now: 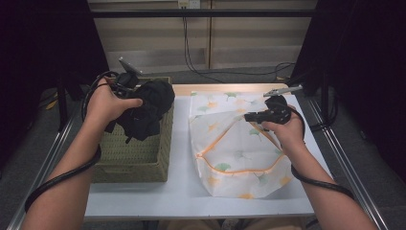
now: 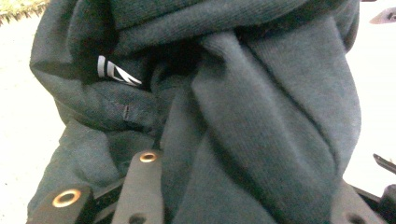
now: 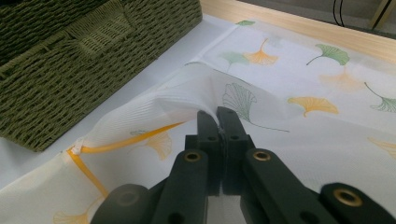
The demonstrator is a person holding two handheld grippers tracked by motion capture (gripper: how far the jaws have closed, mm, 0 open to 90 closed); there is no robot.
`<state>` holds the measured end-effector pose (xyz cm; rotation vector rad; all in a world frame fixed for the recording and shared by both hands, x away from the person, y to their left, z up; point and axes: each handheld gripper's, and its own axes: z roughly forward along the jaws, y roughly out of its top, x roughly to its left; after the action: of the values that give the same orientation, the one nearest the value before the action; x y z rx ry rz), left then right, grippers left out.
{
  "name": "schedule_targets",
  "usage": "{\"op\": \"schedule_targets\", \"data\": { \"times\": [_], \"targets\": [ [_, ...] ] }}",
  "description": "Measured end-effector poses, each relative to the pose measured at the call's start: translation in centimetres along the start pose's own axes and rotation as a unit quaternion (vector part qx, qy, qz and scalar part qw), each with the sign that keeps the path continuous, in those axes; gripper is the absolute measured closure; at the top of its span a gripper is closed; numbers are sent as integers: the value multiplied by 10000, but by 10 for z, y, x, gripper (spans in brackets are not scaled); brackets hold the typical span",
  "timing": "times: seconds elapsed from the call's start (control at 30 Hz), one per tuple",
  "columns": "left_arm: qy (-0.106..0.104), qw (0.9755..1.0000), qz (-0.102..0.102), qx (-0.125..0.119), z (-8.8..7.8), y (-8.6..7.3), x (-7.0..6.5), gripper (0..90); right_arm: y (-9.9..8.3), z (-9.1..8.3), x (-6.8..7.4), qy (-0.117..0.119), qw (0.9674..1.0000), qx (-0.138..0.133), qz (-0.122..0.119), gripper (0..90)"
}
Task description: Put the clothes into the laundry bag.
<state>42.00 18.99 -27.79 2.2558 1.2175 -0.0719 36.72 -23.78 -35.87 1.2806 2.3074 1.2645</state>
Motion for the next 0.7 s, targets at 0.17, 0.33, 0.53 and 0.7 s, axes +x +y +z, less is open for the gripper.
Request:
{"op": "schedule_targets", "data": {
  "times": [0.17,0.33,0.53,0.7],
  "targets": [
    [-54,9999,93,36,-2,3,-5,622,0,0,-1,-1,10000,0,19,900],
    [-159,9998,83,56,-2,6,-13,622,0,-1,-2,-8,10000,-11,39,900],
    [-235,9995,209,87,-3,11,-22,620,1,0,-1,-7,10000,-12,27,900],
    [-317,9991,265,104,-3,14,-30,619,1,1,-1,-3,10000,12,47,900]
  ]
}}
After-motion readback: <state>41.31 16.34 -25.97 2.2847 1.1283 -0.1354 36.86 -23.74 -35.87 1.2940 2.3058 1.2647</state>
